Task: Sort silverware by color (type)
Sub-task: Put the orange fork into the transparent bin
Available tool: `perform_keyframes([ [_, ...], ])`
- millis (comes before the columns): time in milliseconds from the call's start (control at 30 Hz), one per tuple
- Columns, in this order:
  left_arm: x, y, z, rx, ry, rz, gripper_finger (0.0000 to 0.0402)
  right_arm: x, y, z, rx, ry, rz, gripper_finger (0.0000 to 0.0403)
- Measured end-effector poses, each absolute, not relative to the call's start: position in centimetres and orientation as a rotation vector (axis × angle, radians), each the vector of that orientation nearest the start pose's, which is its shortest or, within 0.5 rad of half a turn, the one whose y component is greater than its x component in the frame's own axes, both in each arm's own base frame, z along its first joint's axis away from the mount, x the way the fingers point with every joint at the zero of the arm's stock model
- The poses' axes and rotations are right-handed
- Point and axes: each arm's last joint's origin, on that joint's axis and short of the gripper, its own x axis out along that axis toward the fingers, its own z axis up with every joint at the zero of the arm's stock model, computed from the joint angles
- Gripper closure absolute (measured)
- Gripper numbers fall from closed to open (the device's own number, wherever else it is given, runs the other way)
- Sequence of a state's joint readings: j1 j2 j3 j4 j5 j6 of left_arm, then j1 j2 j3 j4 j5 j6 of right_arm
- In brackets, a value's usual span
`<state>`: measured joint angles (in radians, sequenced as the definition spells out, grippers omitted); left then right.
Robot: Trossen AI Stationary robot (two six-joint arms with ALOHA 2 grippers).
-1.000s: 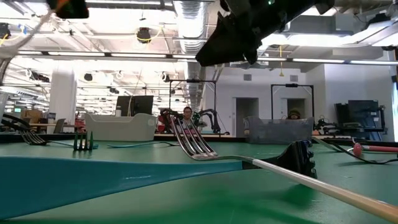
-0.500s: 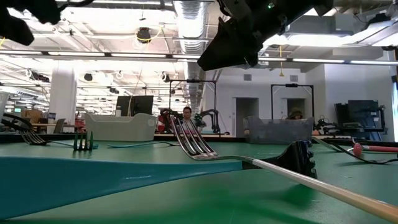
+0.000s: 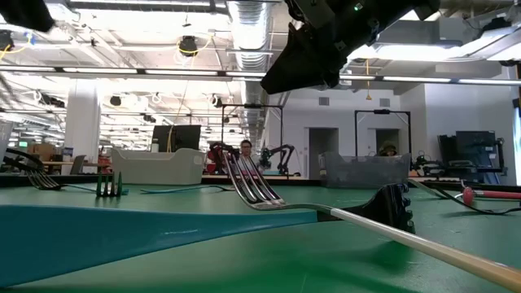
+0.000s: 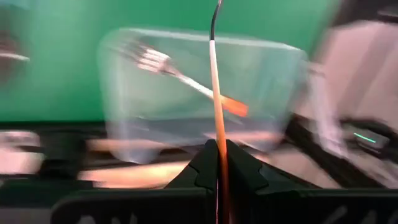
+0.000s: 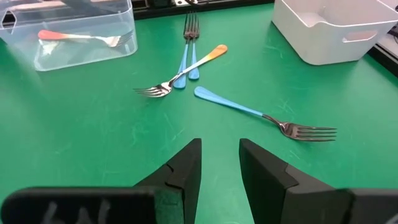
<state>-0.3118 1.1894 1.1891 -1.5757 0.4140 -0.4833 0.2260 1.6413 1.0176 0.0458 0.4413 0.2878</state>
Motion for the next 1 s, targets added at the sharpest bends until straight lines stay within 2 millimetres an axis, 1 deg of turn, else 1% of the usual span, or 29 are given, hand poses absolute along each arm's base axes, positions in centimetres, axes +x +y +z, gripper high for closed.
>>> perform_keyframes([
  [100,14.8,-6.8,32.6,-0.521,1.709,-0.329,0.0401,34.5,6.6,22.1,0.088,0.516,-0.286,0.0270],
  [200,14.3,-7.3,33.7,-0.496,1.661,-0.491,0.0401,34.5,6.4,22.1,0.090,0.515,-0.294,0.0270],
  [300,13.9,-7.5,34.9,-0.464,1.613,-0.543,0.0401,34.6,5.9,22.1,0.095,0.514,-0.308,0.0270],
  [400,13.8,-7.6,35.2,-0.381,1.580,-0.503,0.0401,34.7,5.5,22.1,0.100,0.511,-0.319,0.0270],
  [533,13.8,-7.5,34.3,-0.227,1.560,-0.462,0.0401,34.7,5.5,22.1,0.100,0.511,-0.319,0.0270],
  [667,13.8,-7.3,33.1,-0.063,1.554,-0.486,0.0401,34.7,5.6,22.1,0.099,0.511,-0.315,0.0270],
  [733,14.0,-7.2,32.6,0.056,1.540,-0.509,0.0401,34.7,5.8,22.1,0.098,0.511,-0.311,0.0270],
  [800,14.2,-6.9,32.2,0.214,1.513,-0.493,0.0401,34.7,5.8,22.1,0.097,0.511,-0.310,0.0270],
  [933,14.6,-6.4,32.2,0.490,1.445,-0.410,0.0401,34.6,5.8,22.1,0.097,0.513,-0.311,0.0270],
  [1000,14.8,-6.2,32.2,0.584,1.419,-0.366,0.0401,34.6,5.8,22.0,0.095,0.519,-0.312,0.0270],
])
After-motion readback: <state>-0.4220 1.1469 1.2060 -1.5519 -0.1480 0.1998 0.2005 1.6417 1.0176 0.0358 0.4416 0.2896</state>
